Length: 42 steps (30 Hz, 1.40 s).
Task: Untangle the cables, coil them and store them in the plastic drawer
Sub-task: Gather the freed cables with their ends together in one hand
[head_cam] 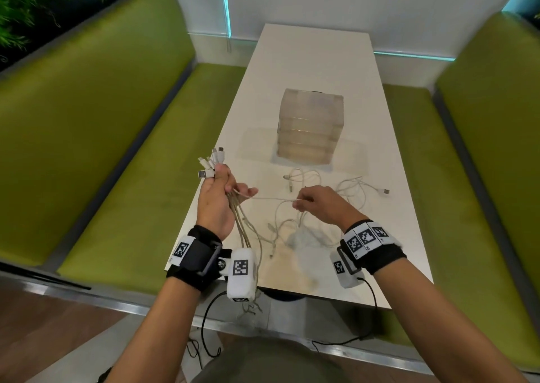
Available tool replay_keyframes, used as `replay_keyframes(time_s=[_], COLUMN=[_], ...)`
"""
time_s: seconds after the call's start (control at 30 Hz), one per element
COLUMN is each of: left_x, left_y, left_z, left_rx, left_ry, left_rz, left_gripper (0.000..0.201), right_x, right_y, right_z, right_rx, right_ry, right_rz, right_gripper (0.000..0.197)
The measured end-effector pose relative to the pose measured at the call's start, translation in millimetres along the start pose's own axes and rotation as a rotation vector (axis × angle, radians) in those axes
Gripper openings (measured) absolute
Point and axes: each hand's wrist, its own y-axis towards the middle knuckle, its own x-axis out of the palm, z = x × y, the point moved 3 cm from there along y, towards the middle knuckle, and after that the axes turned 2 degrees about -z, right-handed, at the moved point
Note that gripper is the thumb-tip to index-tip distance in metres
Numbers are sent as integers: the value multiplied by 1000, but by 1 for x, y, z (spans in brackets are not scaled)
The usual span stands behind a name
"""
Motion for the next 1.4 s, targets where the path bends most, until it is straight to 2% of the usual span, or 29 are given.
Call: replay_keyframes(time_s=[0.07,0.13,0.23,0.37,0.43,0.6,0.73,0.83,0.93,1.13,1.27,1.4], left_x=[-4,-8,-7,11,19,19,18,12,-2,-5,-6,-6], left_y=[2,5,5,-8,-13,-14,-13,-5,5,0,1,6], left_z=[5,7,-2,-32,-43,-46,-41,-27,-10,-15,-17,-20], left_rx=[11,22,-10,-111,-139,-136,-142,-87,-28,-10,2,-16], left_ry=[15,47,184,607,662,530,399,263,203,264,232,289], left_rz=[17,34,17,-151,-197,-124,-68,1,61,28,50,28], left_gripper=[32,33,29,24,27,24,36,35,26,23,25,28], right_x=[-4,-7,-12,-15,-14,-13,-2,2,-5,-12,-15,-19], right_y=[1,-1,-5,-10,-12,-10,-10,-2,3,12,8,-3], right_z=[18,29,16,-23,-41,-50,-57,-36,0,10,12,4], right_rx=[67,70,-16,-153,-237,-324,-403,-265,-61,-7,-3,-97], right_ry=[-95,-2,166,231,228,158,-11,-28,-90,-145,-5,183], right_rz=[6,44,110,187,171,67,36,10,28,164,218,239], right_gripper=[21,22,23,20,18,29,23,14,18,14,11,12])
